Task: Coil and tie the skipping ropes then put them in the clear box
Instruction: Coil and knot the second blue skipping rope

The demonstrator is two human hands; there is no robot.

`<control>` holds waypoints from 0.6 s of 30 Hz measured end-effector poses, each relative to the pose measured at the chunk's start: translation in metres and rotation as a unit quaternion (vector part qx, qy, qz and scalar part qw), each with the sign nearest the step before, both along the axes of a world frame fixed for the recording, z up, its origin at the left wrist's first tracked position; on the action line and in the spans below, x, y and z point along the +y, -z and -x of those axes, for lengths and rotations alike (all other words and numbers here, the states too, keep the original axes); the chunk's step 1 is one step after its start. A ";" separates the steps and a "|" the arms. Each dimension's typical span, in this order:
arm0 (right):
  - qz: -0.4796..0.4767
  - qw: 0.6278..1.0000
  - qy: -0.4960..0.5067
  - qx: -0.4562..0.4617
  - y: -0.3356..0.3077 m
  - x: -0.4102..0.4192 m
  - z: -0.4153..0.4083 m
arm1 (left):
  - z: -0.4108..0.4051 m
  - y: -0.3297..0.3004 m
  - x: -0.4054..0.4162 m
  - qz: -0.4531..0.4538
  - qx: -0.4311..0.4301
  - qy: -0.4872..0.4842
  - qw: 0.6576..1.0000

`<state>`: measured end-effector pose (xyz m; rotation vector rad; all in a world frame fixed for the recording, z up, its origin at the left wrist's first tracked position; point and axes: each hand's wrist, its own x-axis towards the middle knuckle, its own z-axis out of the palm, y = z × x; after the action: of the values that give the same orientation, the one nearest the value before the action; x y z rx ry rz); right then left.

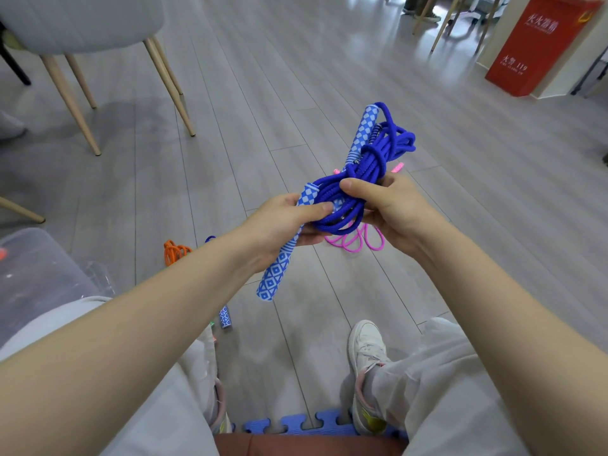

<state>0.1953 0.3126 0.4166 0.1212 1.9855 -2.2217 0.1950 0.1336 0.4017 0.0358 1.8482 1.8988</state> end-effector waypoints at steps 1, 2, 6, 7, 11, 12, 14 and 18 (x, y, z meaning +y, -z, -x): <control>0.011 1.000 -0.006 0.006 0.000 0.000 -0.001 | -0.001 0.000 0.000 0.001 0.018 -0.004 1.000; 0.019 1.000 -0.016 0.014 0.001 0.001 -0.002 | -0.002 0.000 -0.001 0.005 0.040 -0.012 0.999; -0.028 0.995 -0.096 0.020 0.002 -0.006 -0.009 | -0.004 0.004 0.000 0.038 0.128 -0.049 0.990; -0.041 0.992 -0.114 0.022 0.002 -0.007 -0.010 | -0.005 0.004 0.001 0.041 0.136 -0.048 0.989; -0.118 0.980 -0.158 0.015 -0.007 0.001 -0.011 | -0.004 0.001 0.002 0.064 0.154 -0.023 0.986; -0.144 0.976 -0.164 0.008 -0.008 0.004 -0.012 | -0.003 0.000 0.002 0.072 0.160 -0.016 0.984; -0.177 0.970 -0.166 0.001 -0.007 0.006 -0.013 | -0.002 0.001 0.001 0.087 0.170 -0.004 0.982; -0.163 0.971 -0.174 0.000 -0.002 0.003 -0.020 | -0.003 0.001 -0.004 0.099 0.169 0.027 0.980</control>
<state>0.2149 0.3156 0.4187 -0.1758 2.1600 -1.6745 0.1976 0.1298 0.4009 0.3583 2.2263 1.7463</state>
